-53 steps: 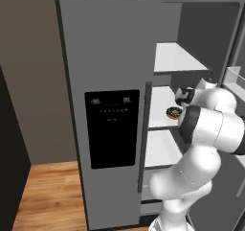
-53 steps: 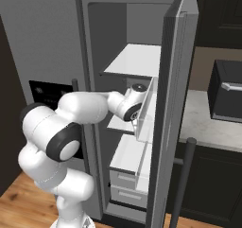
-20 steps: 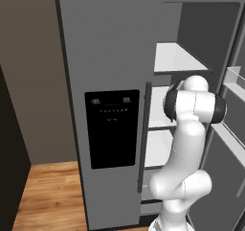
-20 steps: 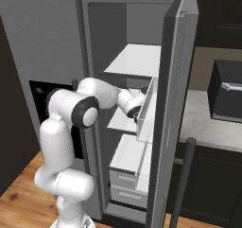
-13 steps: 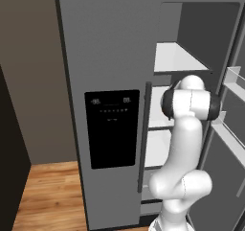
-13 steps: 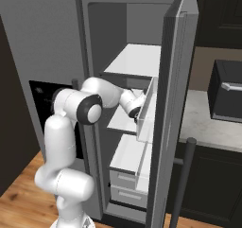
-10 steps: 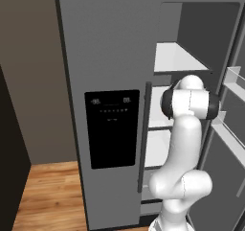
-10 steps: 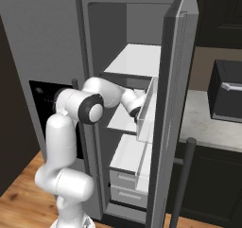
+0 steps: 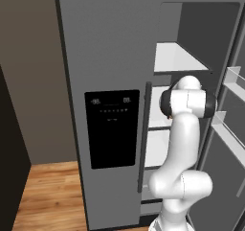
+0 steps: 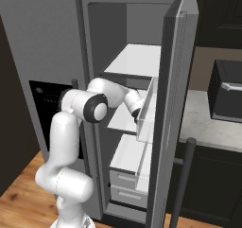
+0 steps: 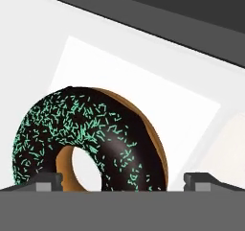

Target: Take the cake and donut from the fridge and place them on the empty tray on the dining counter.

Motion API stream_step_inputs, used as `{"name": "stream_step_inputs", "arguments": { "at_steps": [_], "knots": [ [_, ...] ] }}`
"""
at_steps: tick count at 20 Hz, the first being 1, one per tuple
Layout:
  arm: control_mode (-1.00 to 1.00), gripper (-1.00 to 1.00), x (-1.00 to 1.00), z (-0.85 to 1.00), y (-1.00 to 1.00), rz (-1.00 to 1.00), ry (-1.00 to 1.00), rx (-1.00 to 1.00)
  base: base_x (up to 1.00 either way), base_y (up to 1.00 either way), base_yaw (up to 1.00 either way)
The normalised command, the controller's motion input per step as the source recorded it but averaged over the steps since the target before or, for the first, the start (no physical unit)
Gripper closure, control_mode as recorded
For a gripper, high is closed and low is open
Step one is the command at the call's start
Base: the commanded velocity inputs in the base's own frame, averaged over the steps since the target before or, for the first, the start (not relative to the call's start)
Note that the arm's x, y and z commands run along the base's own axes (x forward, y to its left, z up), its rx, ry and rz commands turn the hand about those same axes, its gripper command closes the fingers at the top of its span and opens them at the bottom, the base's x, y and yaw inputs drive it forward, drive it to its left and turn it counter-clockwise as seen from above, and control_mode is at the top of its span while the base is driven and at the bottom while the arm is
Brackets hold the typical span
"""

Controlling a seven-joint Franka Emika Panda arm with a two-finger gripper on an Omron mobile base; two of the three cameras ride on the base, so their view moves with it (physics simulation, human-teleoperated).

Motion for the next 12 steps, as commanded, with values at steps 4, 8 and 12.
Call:
{"name": "stream_step_inputs", "arguments": {
  "at_steps": [4, 8, 12],
  "knots": [
    [-1.0, -1.0, 0.24, -0.33, 0.0, 0.0, 0.0, 0.0, 0.0, 0.0, 0.0],
    [-1.0, -1.0, 0.27, -0.34, 0.0, 0.01, 0.0, 0.0, 0.0, 0.0, 0.0],
    [-1.0, -1.0, 0.2, -0.55, 0.0, 0.02, 0.01, 0.0, 0.0, 0.0, 0.0]
  ]
}}
